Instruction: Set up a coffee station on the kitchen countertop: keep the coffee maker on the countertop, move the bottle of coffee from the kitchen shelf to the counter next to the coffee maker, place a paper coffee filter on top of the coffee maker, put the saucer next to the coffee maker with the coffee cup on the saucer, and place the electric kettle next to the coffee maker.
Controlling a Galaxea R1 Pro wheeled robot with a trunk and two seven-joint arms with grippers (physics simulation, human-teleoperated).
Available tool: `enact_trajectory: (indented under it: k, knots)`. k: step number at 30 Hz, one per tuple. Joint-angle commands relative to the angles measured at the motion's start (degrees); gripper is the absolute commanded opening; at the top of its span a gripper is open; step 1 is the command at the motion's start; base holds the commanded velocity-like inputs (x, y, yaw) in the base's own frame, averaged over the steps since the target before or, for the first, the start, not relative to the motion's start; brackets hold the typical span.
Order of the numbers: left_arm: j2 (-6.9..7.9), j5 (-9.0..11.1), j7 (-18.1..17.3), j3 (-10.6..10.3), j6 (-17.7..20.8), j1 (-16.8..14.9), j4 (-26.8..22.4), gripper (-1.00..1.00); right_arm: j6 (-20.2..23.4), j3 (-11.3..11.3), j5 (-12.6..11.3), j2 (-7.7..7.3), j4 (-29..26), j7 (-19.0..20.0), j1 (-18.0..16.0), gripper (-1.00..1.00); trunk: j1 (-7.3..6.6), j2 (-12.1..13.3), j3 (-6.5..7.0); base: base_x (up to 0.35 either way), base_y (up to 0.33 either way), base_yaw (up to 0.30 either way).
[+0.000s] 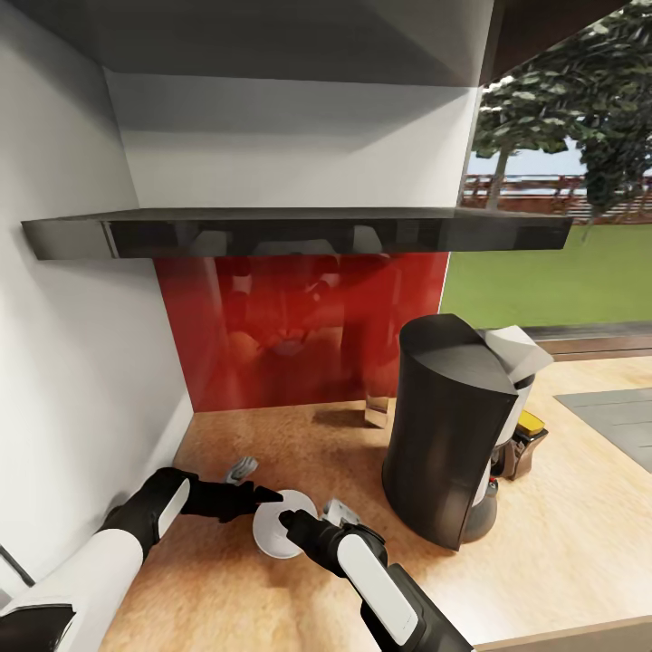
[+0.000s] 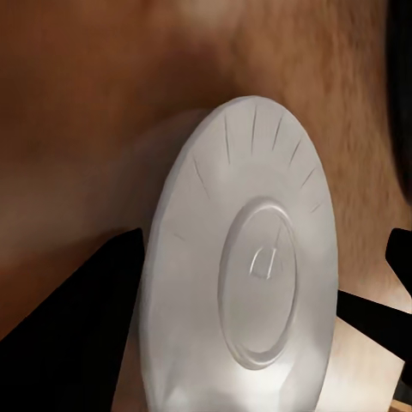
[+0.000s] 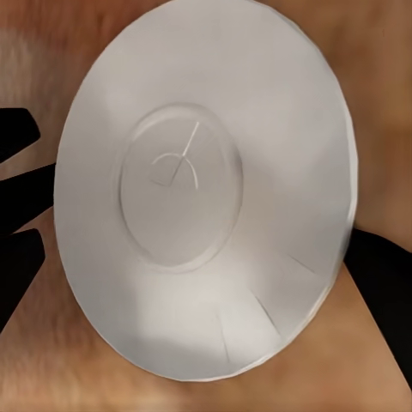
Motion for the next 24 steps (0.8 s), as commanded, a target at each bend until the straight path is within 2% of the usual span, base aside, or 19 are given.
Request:
enact_trajectory:
  k: [1, 10, 15, 24]
  knots:
    - [0.00, 0.1, 0.1, 0.0, 0.4, 0.0, 0.0, 1.00, 0.2, 0.0, -0.3, 0.00, 0.0, -0.4, 0.0, 1.00, 0.04, -0.1, -0.14, 0.000, 0.000, 0.000]
    - [-0.34, 0.3, -0.1, 0.0, 0.5, 0.0, 0.0, 1.00, 0.2, 0.0, -0.3, 0.00, 0.0, -0.4, 0.0, 1.00, 0.04, -0.1, -0.14, 0.000, 0.000, 0.000]
    - [-0.36, 0.1, -3.3, -0.2, 1.1, 0.0, 0.0, 1.00, 0.2, 0.0, -0.3, 0.00, 0.0, -0.4, 0.0, 1.00, 0.04, -0.1, -0.14, 0.000, 0.000, 0.000]
    - [-0.06, 0.3, -4.2, -0.3, 1.3, 0.0, 0.0, 1.00, 0.2, 0.0, -0.3, 0.00, 0.0, -0.4, 0.0, 1.00, 0.04, -0.1, -0.14, 0.000, 0.000, 0.000]
